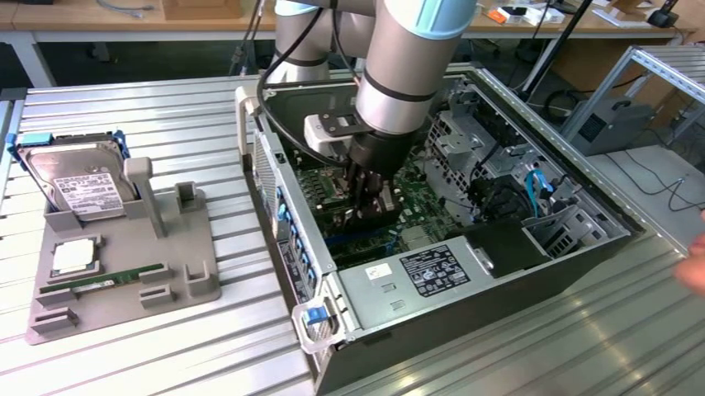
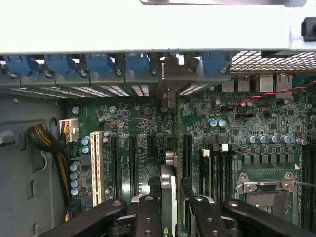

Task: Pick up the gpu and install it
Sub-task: 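Insert the gpu into the slot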

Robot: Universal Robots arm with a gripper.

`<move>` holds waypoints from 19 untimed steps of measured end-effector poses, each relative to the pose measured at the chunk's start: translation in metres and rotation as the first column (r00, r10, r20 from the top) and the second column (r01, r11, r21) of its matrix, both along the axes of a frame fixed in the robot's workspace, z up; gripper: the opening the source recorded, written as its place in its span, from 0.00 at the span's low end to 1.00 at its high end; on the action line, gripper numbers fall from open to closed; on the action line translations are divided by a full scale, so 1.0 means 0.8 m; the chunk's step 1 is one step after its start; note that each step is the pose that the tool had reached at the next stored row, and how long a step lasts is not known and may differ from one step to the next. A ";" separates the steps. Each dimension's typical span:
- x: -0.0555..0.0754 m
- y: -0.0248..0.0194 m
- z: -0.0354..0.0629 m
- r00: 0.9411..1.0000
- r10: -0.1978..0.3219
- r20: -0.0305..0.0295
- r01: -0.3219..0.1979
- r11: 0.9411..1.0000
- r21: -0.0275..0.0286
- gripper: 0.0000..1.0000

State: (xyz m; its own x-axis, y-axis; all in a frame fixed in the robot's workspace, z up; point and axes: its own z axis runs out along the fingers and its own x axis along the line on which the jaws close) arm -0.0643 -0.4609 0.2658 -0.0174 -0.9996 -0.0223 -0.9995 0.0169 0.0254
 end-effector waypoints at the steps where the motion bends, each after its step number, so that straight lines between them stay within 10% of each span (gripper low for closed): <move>1: 0.000 0.0000 -0.001 1.000 0.000 0.000 0.000 1.000 0.000 0.27; 19: 0.002 0.0000 -0.001 1.000 -0.006 -0.001 0.006 1.000 0.000 0.27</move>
